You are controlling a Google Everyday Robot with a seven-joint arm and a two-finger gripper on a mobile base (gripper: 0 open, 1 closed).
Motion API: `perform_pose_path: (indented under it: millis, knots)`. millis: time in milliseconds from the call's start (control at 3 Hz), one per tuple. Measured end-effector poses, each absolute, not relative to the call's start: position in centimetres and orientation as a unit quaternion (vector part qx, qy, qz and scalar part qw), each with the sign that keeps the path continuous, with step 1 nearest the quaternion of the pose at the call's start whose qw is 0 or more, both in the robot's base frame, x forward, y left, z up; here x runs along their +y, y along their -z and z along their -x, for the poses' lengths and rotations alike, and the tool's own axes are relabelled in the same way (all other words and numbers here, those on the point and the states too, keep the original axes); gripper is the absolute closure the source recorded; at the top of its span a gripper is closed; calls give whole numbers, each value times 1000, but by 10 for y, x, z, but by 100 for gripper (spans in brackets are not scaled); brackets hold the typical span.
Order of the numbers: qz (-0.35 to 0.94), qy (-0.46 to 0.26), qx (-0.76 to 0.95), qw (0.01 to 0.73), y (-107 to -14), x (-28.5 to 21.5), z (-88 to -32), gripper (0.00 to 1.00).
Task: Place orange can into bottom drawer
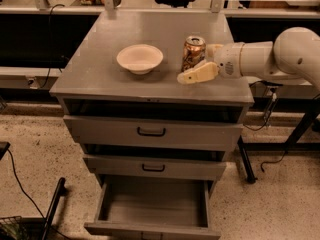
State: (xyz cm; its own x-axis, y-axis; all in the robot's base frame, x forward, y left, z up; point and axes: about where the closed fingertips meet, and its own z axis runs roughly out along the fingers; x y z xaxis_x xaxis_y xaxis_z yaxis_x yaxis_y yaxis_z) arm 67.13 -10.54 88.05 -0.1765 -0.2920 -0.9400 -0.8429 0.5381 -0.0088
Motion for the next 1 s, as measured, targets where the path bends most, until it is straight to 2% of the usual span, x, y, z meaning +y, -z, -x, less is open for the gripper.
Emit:
perform_pose_path:
  millis: [667,1000]
  knots:
    - [412,-297,662,551,-883,-77,-700,6]
    - [406,-306,647,569,-891,-74,-706,24]
